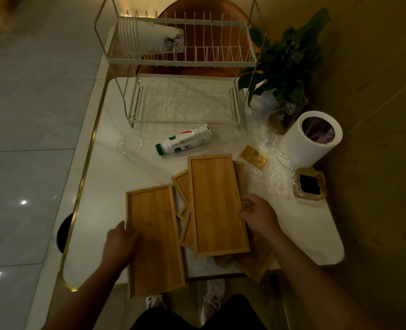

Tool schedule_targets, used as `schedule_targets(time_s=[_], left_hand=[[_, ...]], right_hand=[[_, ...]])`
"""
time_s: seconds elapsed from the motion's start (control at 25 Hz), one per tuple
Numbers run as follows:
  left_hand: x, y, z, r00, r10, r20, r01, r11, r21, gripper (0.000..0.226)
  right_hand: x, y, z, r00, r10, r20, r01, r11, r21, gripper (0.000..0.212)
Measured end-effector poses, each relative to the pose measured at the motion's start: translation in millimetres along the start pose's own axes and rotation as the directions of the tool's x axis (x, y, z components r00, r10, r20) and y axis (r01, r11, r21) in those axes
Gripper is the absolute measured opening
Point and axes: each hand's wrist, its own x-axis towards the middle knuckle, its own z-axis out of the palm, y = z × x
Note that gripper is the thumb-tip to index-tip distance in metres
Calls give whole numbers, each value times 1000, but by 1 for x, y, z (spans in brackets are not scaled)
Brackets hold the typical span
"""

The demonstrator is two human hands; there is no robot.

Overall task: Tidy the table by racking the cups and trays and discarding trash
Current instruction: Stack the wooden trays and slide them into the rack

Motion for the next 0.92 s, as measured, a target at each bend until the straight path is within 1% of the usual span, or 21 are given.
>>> schedule_targets(time_s=[0.04,0.08,0.12,0.16,0.24,0.32,0.48,0.68,0.8,0.92], left_hand=[[4,4,5,999,-45,29,46,999,-23,48],[6,6,12,997,-78,18,79,996,-51,43],[6,5,18,995,-102,-13,101,993,-69,42],[3,3,24,991,-125,-42,120,987,-102,42],[-7,3,33,985,-169,-27,156,953,-260,45],[-15,7,43,985,-175,8,162,892,-421,50],[-27,23,66,984,-173,45,166,795,-583,51],[-28,43,78,994,-96,51,108,805,-584,48],[-22,55,82,993,-79,82,112,800,-590,53],[-13,75,90,989,-62,136,131,801,-584,57]], right_hand=[[4,1,-3,1000,27,5,-27,999,-19,60],[7,1,-4,996,76,40,-77,997,15,72],[8,0,-3,987,121,101,-130,988,87,81],[9,-1,-1,976,145,162,-169,975,144,84],[12,0,4,960,144,238,-194,961,198,80],[17,4,1,951,153,270,-232,928,293,76],[31,16,-23,931,159,328,-296,855,425,64],[35,25,-35,938,163,307,-306,806,507,59],[34,36,-43,942,168,289,-305,787,536,55],[34,46,-56,942,209,263,-325,762,560,53]])
